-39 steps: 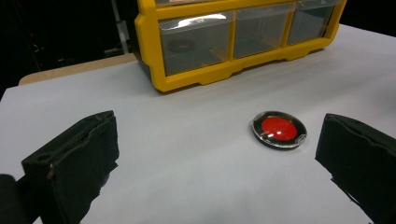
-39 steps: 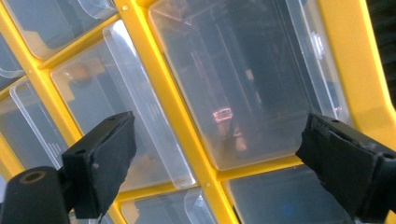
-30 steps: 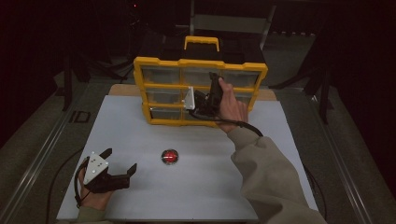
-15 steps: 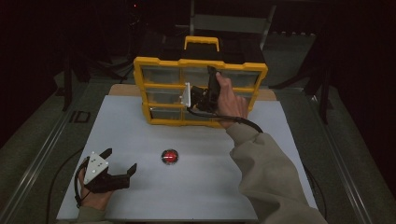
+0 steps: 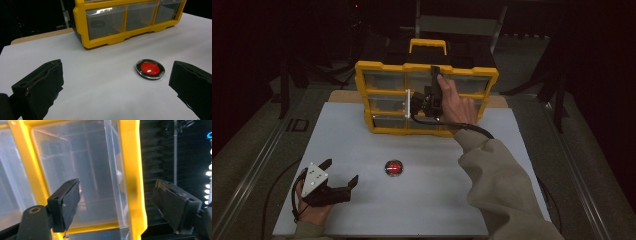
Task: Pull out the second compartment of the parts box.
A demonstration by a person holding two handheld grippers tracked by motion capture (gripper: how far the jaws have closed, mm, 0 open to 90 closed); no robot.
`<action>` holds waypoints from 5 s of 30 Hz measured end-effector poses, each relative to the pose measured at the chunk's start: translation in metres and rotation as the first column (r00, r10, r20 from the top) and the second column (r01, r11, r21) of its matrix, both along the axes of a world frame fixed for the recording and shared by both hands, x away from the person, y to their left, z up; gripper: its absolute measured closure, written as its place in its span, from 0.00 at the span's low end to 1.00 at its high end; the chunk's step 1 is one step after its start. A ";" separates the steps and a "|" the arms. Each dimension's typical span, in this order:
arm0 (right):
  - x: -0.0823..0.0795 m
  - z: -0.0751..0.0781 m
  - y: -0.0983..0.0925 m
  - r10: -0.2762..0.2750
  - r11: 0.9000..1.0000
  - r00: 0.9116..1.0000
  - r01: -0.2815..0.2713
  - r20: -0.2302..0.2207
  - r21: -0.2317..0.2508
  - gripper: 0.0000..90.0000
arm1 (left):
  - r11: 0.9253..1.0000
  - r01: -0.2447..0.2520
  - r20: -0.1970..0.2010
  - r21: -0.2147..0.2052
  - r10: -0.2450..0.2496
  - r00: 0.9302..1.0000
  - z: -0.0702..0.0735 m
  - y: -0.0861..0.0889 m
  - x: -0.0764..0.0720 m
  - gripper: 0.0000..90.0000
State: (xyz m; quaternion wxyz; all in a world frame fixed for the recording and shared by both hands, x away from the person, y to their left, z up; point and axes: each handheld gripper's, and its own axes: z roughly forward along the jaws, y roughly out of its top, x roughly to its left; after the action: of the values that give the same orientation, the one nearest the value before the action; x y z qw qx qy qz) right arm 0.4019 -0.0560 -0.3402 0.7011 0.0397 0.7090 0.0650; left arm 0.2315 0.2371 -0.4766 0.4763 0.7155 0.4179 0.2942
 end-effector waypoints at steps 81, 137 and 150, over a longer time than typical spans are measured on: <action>-0.008 -0.008 -0.024 0.015 0.983 0.995 0.004 0.100 -0.186 0.86 | 1.000 -0.005 -0.004 -0.007 0.005 1.000 0.001 0.002 0.000 0.00; -0.032 -0.002 -0.022 0.012 0.984 0.999 -0.005 0.040 -0.177 0.89 | 1.000 -0.011 0.001 -0.012 0.011 1.000 0.001 0.002 0.000 0.00; -0.042 0.000 -0.022 0.012 0.985 0.999 -0.006 0.031 -0.172 0.89 | 1.000 -0.011 0.000 -0.007 0.011 1.000 0.001 0.002 0.000 0.00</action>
State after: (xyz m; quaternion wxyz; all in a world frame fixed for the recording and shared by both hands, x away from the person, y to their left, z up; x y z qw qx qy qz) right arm 0.3599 -0.0782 -0.3402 0.7126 -0.0253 0.7010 0.0072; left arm 0.2313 0.2390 -0.4759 0.4772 0.7114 0.4228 0.2956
